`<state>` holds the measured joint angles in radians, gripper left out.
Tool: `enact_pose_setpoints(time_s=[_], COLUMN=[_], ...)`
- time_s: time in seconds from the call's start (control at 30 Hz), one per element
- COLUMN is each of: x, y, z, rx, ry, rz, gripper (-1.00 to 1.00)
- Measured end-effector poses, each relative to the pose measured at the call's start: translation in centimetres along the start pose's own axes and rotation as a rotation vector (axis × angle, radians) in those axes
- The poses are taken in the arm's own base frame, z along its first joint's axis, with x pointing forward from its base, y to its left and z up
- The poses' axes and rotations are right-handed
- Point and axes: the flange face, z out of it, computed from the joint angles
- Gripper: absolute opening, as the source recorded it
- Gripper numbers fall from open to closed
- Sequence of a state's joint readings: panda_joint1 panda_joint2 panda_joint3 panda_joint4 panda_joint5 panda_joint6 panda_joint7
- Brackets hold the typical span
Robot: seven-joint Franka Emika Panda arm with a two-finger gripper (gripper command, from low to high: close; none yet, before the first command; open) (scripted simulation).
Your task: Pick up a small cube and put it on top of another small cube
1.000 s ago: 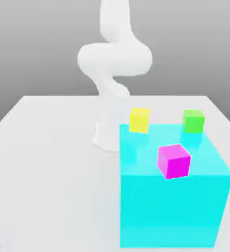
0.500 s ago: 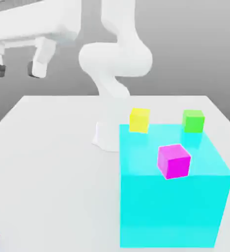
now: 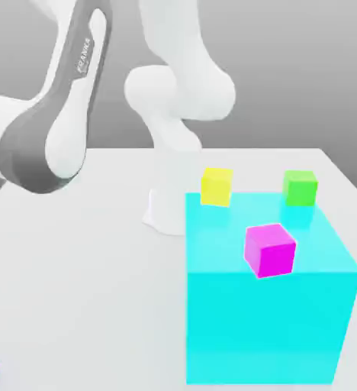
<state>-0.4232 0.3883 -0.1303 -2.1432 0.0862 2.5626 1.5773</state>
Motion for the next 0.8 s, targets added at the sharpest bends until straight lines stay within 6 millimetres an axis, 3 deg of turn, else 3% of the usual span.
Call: enact_pose_setpoints(time_s=[0.17, 0.2, 0.4, 0.47, 0.57, 0.8], x=[1.4, 1.5, 1.5, 1.5, 1.3, -6.0], y=[0.4, 0.5, 0.5, 0.3, 0.3, 3.8], z=[8.2, 9.0, 9.4, 7.7, 3.5, -5.4], rx=[-0.035, -0.035, -0.034, -0.034, -0.034, -0.035], ry=[0.002, 0.002, 0.002, 0.001, 0.001, -0.008], rz=[0.063, 0.064, 0.065, 0.065, 0.06, -0.225], gripper=[0.0, -1.0, -1.0, -1.0, -1.0, -1.0])
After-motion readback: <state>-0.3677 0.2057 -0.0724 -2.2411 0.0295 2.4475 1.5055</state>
